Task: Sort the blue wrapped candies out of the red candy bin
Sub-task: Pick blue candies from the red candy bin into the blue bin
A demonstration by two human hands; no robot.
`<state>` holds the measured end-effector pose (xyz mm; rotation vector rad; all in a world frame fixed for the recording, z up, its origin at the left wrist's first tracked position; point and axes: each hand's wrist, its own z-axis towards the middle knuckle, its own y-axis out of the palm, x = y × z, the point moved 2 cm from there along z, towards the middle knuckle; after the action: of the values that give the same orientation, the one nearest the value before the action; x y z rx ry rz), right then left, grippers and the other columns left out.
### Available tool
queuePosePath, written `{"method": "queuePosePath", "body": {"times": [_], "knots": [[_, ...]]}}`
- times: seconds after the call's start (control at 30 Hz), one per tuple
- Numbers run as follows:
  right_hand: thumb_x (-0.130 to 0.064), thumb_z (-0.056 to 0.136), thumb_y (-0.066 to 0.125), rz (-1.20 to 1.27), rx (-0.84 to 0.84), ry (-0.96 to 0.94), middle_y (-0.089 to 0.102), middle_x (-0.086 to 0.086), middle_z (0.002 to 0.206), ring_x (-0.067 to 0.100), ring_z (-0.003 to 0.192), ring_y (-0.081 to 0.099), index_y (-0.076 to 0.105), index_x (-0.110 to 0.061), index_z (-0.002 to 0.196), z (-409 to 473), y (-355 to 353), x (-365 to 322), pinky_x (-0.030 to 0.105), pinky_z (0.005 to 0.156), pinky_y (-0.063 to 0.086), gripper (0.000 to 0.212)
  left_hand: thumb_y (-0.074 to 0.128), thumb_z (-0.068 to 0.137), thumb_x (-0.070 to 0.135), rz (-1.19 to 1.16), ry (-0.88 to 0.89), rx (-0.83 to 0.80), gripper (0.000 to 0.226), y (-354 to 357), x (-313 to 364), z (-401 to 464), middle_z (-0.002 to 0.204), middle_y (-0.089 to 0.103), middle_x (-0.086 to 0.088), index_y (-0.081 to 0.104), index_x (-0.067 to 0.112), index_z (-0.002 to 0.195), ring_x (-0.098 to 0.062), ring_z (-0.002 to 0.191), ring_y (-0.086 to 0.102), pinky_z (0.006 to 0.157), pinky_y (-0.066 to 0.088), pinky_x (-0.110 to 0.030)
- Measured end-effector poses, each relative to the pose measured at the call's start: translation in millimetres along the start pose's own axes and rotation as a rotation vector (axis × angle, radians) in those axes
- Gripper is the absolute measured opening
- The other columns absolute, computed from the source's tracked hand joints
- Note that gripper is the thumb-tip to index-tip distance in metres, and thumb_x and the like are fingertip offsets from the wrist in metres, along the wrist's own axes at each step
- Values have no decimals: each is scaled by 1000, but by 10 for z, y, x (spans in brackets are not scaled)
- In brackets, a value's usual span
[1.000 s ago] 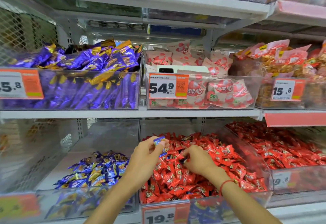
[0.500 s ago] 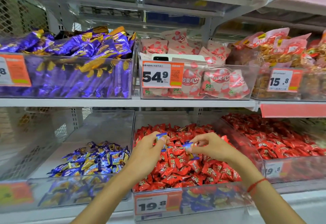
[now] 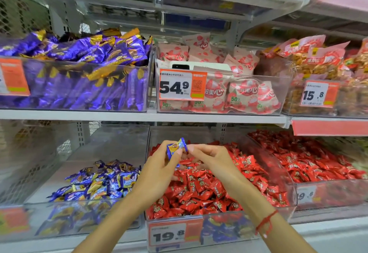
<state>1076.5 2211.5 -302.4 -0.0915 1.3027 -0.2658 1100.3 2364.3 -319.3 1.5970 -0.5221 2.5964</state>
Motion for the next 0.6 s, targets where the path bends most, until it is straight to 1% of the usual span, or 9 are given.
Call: {"method": "queuePosePath", "body": {"times": [0.03, 0.1, 0.2, 0.27, 0.33, 0.4, 0.47, 0.53, 0.6], "knots": [[-23, 94, 60, -47, 9, -4, 73, -9, 78, 2, 72, 65, 75, -22, 99, 59, -65, 38, 14, 62, 50, 16, 47, 99, 31, 16, -8, -11, 14, -34, -18, 4, 102, 69, 12, 56, 31, 110, 0, 87, 67, 65, 58, -28], [-16, 95, 57, -255, 144, 7, 71, -6, 78, 14, 75, 67, 73, -25, 94, 237, -248, 192, 21, 62, 53, 18, 47, 99, 31, 16, -43, -23, 15, -80, -56, 15, 104, 69, 11, 56, 31, 111, -2, 89, 68, 73, 59, -38], [-9, 94, 51, -716, 266, 23, 73, 1, 99, 23, 92, 68, 71, -24, 103, 520, -466, 455, 33, 83, 54, 27, 50, 98, 33, 33, -37, -43, 14, -95, -66, 28, 106, 68, 8, 57, 34, 110, -8, 89, 69, 78, 57, -47], [-8, 93, 47, -986, 145, -17, 66, 8, 120, 29, 112, 61, 62, -19, 124, 711, -491, 568, 34, 93, 47, 37, 52, 96, 42, 88, 6, -64, 14, -86, -73, 49, 99, 70, 6, 58, 43, 109, -22, 88, 67, 80, 54, -54], [-11, 92, 45, -1161, -37, 1, 52, 15, 139, 34, 125, 49, 44, -17, 141, 878, -432, 669, 38, 102, 41, 50, 50, 86, 59, 159, 20, -82, 25, -69, -105, 50, 95, 70, 2, 55, 51, 110, -32, 91, 66, 80, 54, -55], [-16, 94, 42, -1207, -159, 58, 34, 13, 152, 32, 137, 36, 26, -18, 150, 1004, -362, 799, 43, 112, 30, 58, 43, 80, 67, 227, 20, -97, 37, -52, -161, 49, 97, 70, 2, 52, 55, 114, -32, 91, 66, 80, 54, -55], [-22, 97, 36, -1255, -181, 138, 24, 8, 158, 29, 143, 24, 16, -21, 153, 1083, -320, 916, 45, 118, 18, 59, 41, 82, 66, 279, 23, -90, 37, -46, -195, 41, 98, 70, 2, 48, 59, 117, -29, 89, 67, 79, 54, -53], [-25, 99, 33, -1329, -167, 165, 29, 10, 155, 31, 143, 21, 22, -20, 151, 1106, -294, 962, 48, 116, 15, 53, 43, 86, 60, 303, 37, -61, 34, -52, -203, 46, 96, 71, 1, 43, 62, 119, -30, 83, 68, 78, 54, -51], [-26, 99, 35, -1346, -147, 146, 40, 14, 147, 32, 139, 28, 39, -18, 143, 1052, -268, 897, 47, 113, 19, 45, 48, 93, 48, 289, 37, -33, 34, -59, -188, 55, 96, 71, 6, 39, 62, 123, -34, 79, 68, 74, 56, -50]]}}
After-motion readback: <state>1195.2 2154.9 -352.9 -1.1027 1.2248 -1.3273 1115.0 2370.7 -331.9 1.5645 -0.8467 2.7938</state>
